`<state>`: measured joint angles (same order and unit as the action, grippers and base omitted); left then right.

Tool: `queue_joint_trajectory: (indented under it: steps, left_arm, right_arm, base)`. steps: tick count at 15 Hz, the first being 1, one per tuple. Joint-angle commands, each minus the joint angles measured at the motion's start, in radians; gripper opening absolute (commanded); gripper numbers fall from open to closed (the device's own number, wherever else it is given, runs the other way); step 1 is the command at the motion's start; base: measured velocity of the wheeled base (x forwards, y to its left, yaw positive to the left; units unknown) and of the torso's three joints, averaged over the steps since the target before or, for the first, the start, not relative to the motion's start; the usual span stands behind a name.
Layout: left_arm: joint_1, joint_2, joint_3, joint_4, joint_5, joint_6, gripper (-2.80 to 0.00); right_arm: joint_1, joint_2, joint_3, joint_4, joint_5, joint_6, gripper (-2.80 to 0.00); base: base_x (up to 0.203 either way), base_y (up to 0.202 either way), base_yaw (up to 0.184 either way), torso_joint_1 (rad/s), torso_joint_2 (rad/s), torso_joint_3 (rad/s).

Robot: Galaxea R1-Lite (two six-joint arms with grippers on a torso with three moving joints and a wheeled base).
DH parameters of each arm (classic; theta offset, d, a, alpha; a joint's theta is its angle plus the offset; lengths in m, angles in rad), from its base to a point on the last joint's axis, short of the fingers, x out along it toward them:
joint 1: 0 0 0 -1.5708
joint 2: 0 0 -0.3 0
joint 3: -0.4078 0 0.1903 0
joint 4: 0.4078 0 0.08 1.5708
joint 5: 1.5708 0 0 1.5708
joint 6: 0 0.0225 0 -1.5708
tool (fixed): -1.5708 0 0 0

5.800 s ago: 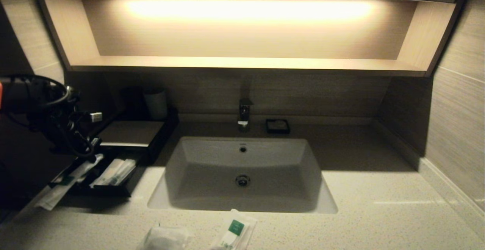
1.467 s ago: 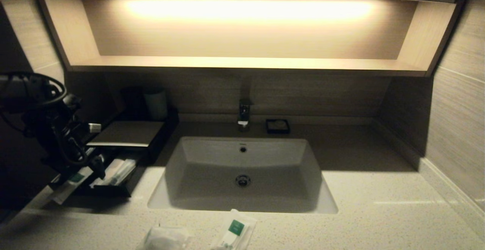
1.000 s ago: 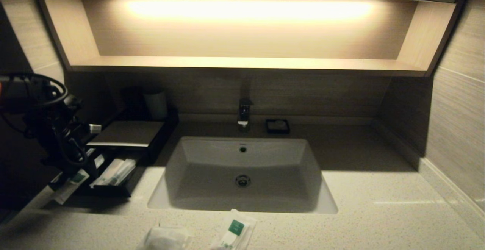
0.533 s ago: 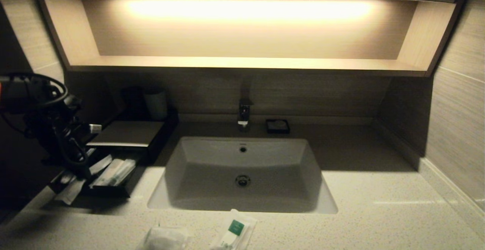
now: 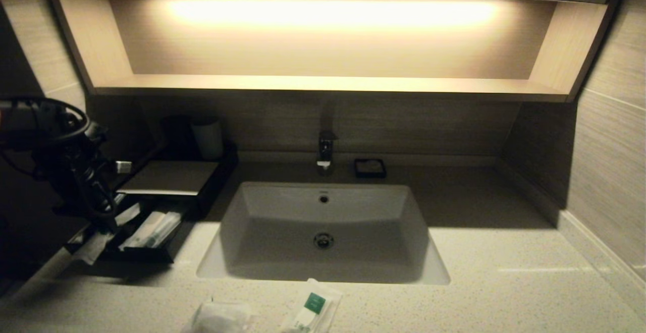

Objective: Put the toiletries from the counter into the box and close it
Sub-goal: Place the bathroom toiletry into the drawer

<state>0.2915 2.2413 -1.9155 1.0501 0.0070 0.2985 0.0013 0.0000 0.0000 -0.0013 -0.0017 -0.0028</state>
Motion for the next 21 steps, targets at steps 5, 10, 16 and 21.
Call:
queue_joint_trajectory:
  steps: [5,10,16,21]
  left_arm:
    - [0.0,0.014,0.001,-0.058,0.007,-0.025,-2.8]
    - [-0.002,0.024,0.001,-0.083,-0.001,-0.024,-2.8]
    - [-0.002,0.028,0.001,-0.148,-0.001,-0.024,-2.8]
    - [-0.002,0.032,0.007,-0.177,-0.002,-0.027,-2.8]
  right_arm:
    - [0.0,0.0,0.002,0.0,-0.001,0.0,-2.8]
    - [0.0,0.0,0.002,0.0,-0.001,0.0,-2.8]
    - [0.0,0.0,0.002,0.0,0.0,0.0,-2.8]
    - [0.0,0.0,0.002,0.0,0.0,0.0,-2.8]
  base:
    - [0.0,0.0,0.0,0.0,0.0,0.0]
    - [0.0,0.0,0.0,0.0,0.0,0.0]
    - [0.0,0.0,0.0,0.0,0.0,0.0]
    - [0.0,0.0,0.0,0.0,0.0,0.0]
